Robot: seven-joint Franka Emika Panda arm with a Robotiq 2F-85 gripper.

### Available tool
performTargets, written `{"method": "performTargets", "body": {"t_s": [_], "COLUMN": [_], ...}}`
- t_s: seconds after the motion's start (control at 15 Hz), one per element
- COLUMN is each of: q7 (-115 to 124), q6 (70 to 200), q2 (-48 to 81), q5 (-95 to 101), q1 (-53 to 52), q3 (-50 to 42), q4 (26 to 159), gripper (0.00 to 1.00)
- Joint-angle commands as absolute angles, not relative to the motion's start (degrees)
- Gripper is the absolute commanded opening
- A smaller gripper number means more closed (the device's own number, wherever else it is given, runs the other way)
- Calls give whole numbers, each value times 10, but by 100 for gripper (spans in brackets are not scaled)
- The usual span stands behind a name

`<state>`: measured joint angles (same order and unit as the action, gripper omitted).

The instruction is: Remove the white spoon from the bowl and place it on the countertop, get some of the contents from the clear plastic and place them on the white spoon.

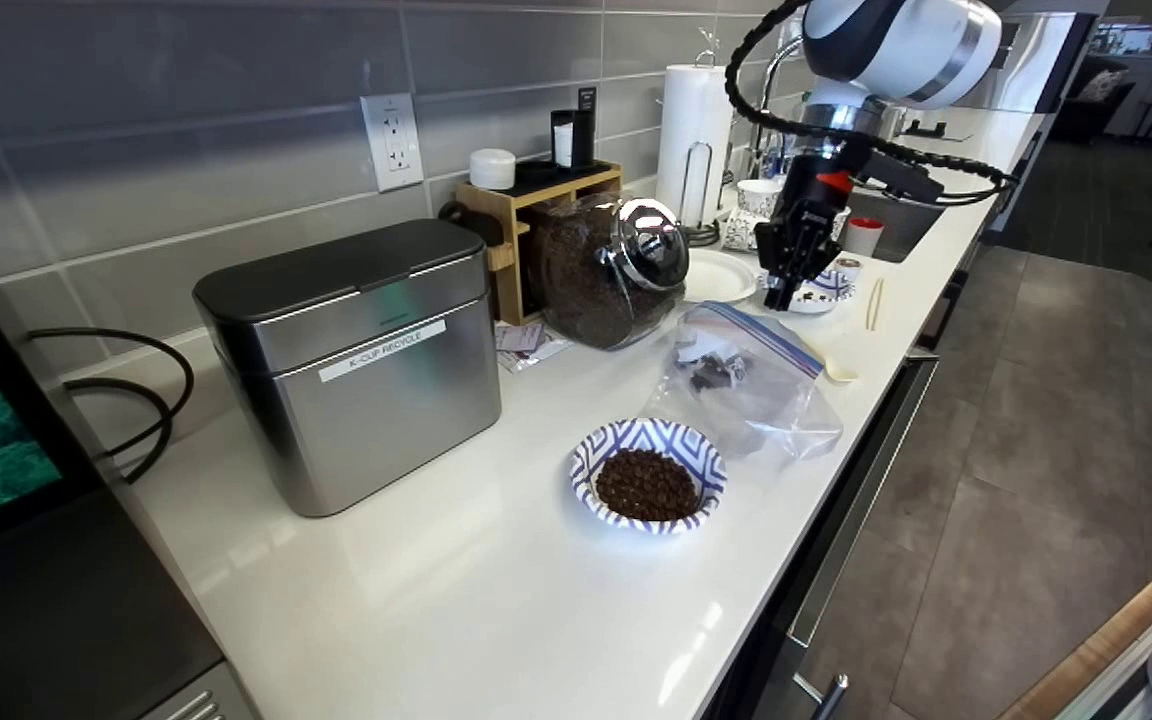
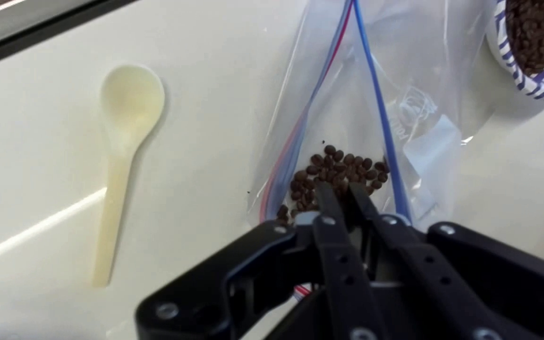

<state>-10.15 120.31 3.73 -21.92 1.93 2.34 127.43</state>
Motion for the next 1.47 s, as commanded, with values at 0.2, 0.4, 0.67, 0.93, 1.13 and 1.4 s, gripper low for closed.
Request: {"method": "performTargets", "body": {"t_s": [0.2,0.4,0.67,0.93,1.13,1.4], "q7": [-66,-31,4,36,55,63], "q6": [1098,1062,1055,1069,1125,1219], "q2": [-24,-49,-74,-93,-102,-93], "q5": [-191,-161,-134,-103,-92,-86], "q1": [30,30,28,28,30,30], "q3": [-14,-22,-22,-19,-19,-19], "q4": [1288,1302,1331,1373,1407,1440], "gripper": [3,3,3,3,3,3]}}
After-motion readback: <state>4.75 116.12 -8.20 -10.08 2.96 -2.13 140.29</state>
